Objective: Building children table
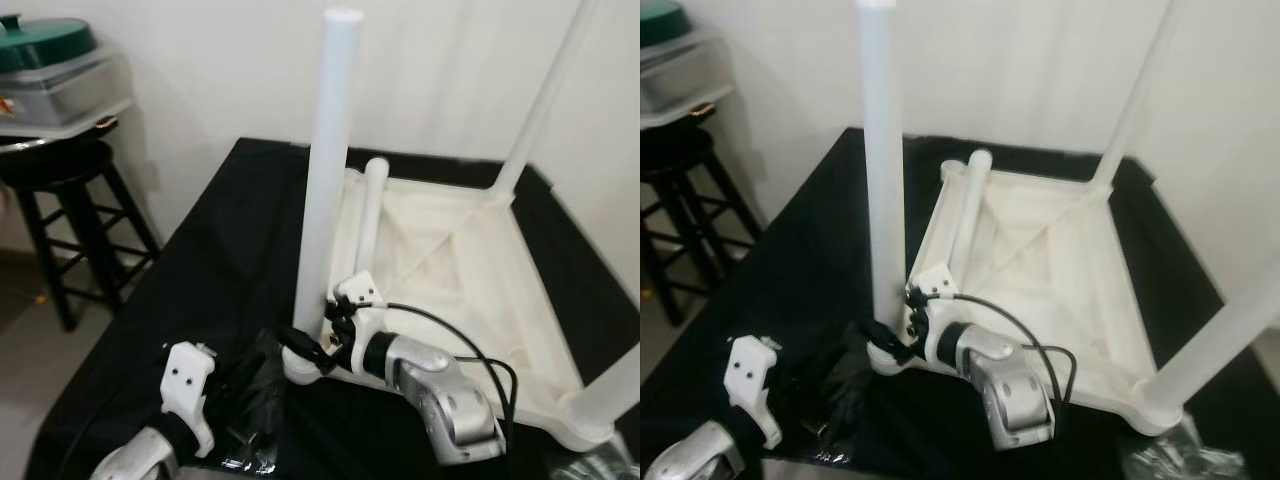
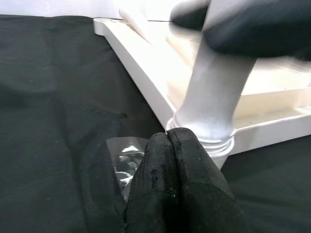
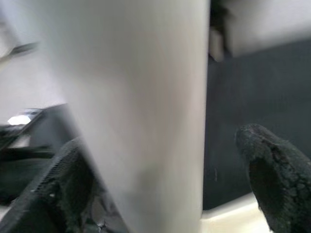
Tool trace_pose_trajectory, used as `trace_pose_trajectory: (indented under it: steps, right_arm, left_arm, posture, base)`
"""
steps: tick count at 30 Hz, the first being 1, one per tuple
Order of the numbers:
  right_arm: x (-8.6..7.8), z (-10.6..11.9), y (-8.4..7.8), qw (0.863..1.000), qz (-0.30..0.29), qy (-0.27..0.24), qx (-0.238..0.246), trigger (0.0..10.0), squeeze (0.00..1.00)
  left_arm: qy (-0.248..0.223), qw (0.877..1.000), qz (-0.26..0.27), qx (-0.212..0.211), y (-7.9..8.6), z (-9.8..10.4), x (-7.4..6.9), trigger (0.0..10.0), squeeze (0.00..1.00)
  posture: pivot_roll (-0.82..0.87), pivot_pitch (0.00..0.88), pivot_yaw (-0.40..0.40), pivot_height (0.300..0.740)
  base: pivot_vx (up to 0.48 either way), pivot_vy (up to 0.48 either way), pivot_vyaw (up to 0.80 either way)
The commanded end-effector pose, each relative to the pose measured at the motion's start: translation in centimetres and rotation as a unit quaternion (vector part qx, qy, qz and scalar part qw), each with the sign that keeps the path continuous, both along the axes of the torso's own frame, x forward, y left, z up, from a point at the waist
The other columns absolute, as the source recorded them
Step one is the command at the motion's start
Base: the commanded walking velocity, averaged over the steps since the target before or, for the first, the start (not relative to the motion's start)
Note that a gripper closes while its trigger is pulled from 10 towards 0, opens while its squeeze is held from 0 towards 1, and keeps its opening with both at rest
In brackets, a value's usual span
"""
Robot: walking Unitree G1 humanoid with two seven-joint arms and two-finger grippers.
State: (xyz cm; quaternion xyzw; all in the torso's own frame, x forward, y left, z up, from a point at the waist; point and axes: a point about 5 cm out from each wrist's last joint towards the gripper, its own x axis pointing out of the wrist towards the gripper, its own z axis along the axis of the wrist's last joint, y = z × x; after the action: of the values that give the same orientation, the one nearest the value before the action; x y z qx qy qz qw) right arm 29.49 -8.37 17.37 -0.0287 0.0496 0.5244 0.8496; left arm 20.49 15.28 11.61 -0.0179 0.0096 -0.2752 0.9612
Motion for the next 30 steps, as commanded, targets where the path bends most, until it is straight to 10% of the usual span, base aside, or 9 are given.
trace_pose_trajectory:
  steps: [1, 12, 13, 15, 30]
  right_arm:
    - [-0.2, -0.4, 0.0, 0.998, 0.058, 0.001, 0.003, 10.0, 0.0]
    - [3.5, 1.8, -1.0, 0.981, 0.192, 0.005, -0.01, 9.4, 0.0]
    - [4.1, 2.2, -1.1, 0.979, 0.202, 0.009, -0.007, 1.0, 0.0]
    - [4.4, 2.5, -1.2, 0.978, 0.21, 0.012, -0.004, 0.0, 0.0]
    - [4.1, 1.3, -2.9, 0.968, 0.248, 0.044, -0.01, 0.0, 0.0]
  left_arm:
    - [0.011, 1.0, -0.002, 0.0, -0.1, -0.5, -0.1, 10.0, 0.0]
    - [0.015, 1.0, -0.005, 0.003, -0.3, -0.8, 0.0, 10.0, 0.0]
    - [0.015, 1.0, -0.005, 0.004, -0.3, -0.9, 0.0, 10.0, 0.0]
    - [0.016, 1.0, -0.005, 0.004, -0.3, -0.9, 0.0, 10.0, 0.0]
    - [0.015, 1.0, -0.005, 0.001, -0.3, -0.9, 0.0, 10.0, 0.0]
  posture:
    - [0.07, 0.0, -0.081, 0.74]
    - [0.11, 0.0, -0.092, 0.74]
    - [0.11, 0.0, -0.092, 0.74]
    - [0.11, 0.0, -0.093, 0.74]
    - [0.1, 0.0, -0.093, 0.74]
  base:
    - [0.0, 0.0, 0.0]
    - [0.0, 0.0, 0.0]
    - [0.0, 0.0, 0.0]
    - [0.0, 0.0, 0.0]
    - [0.0, 0.0, 0.0]
